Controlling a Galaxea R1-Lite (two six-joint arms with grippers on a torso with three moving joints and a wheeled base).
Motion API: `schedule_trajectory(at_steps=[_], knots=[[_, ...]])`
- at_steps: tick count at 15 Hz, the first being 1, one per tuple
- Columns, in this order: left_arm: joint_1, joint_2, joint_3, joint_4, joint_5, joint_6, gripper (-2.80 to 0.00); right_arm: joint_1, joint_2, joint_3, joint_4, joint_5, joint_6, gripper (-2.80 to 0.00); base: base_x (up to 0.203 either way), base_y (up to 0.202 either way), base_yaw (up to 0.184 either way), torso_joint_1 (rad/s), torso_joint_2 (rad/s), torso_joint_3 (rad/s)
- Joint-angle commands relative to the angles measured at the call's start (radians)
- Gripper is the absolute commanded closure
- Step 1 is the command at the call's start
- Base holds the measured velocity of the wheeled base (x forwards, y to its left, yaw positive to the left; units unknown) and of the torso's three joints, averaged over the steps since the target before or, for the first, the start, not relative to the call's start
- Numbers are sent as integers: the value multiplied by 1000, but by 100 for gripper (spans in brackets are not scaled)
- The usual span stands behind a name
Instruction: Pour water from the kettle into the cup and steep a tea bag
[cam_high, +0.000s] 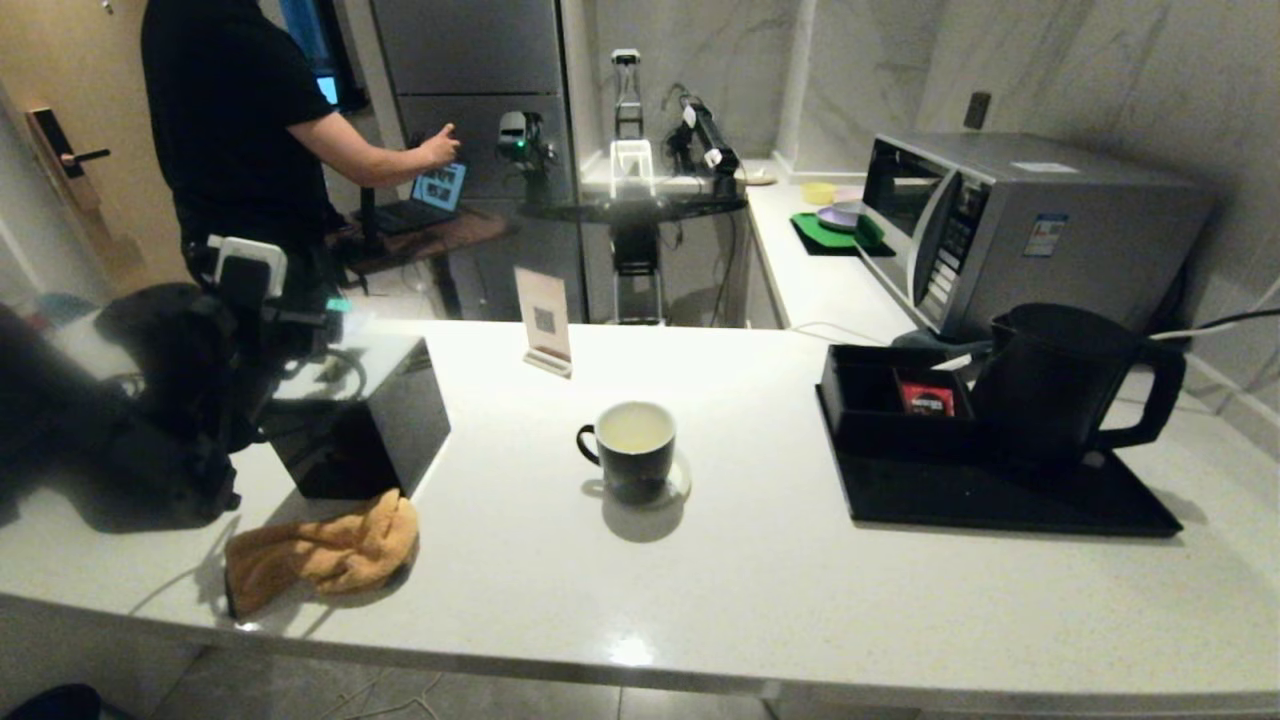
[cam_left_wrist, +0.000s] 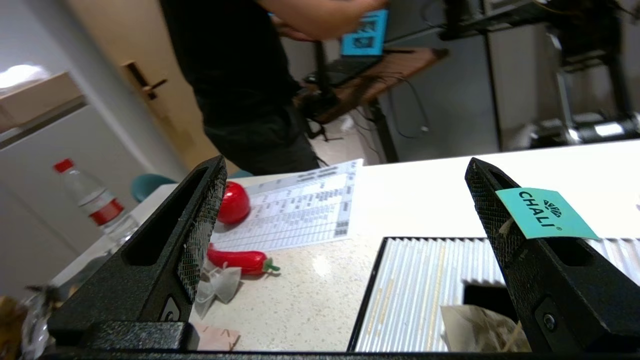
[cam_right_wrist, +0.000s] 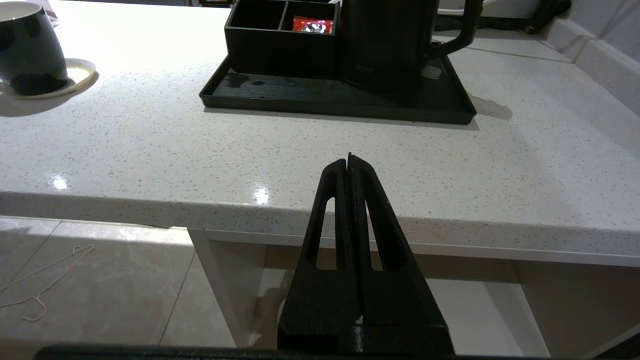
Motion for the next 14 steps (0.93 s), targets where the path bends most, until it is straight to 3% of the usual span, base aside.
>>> schedule_trajectory(at_steps=[1,7,14], knots=[[6,-42,-3,23,-17,2,-280,0,0,1,0,0,0,0,0,0,0,0,0,0],[52,-146,-18,200,-139,8,-280,0,0,-1,0,0,0,0,0,0,0,0,0,0],[131,-227,-33,393,-296,120,-280,0,0,0,0,0,0,0,0,0,0,0,0,0]])
